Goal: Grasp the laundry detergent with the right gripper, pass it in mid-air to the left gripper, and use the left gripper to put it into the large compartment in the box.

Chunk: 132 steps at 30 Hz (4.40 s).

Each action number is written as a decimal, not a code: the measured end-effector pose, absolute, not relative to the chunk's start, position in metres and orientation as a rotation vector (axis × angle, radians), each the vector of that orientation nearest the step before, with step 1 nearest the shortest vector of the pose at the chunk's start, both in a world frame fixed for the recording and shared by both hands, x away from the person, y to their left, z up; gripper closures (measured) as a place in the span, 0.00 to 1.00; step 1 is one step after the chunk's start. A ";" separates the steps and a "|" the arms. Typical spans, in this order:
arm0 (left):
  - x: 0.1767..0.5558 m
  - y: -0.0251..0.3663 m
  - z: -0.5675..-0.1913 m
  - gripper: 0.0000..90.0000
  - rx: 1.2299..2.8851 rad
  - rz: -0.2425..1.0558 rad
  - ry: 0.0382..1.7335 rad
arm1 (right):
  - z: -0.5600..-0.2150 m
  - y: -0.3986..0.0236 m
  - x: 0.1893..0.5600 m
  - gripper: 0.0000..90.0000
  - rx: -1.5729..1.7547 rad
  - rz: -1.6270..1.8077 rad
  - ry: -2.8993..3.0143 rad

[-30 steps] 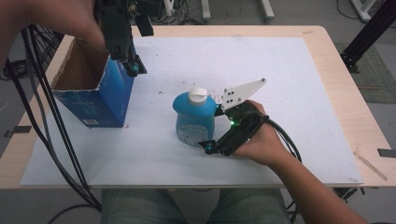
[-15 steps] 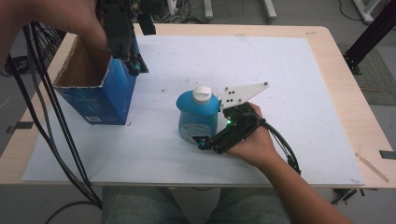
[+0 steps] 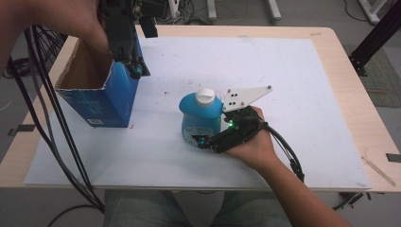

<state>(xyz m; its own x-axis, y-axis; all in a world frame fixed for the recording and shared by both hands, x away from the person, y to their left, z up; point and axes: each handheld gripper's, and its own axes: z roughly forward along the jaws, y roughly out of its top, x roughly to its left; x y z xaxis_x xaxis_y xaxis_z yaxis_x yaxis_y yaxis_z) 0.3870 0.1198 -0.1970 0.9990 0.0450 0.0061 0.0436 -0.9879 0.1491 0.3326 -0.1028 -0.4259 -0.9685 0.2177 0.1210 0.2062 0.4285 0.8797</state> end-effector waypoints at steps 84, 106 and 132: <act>0.360 0.091 -0.196 0.02 2.989 -0.102 0.020 | -0.350 -0.083 0.328 0.51 0.120 1.602 2.641; 0.351 0.063 -0.202 0.02 3.028 -0.078 -0.024 | -0.345 -0.071 0.336 0.51 0.101 1.619 2.676; 0.351 0.049 -0.214 0.11 3.080 -0.015 -0.006 | -0.344 -0.072 0.337 0.51 0.106 1.644 2.672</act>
<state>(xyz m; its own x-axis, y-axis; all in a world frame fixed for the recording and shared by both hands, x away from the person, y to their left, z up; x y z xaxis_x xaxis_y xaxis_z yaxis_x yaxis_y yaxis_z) 0.3510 0.0486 -0.2142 0.9999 -0.0043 -0.0094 -0.0037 -0.9981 0.0615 0.3369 -0.0717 -0.3444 -0.9977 0.0584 0.0334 0.0561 0.4491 0.8917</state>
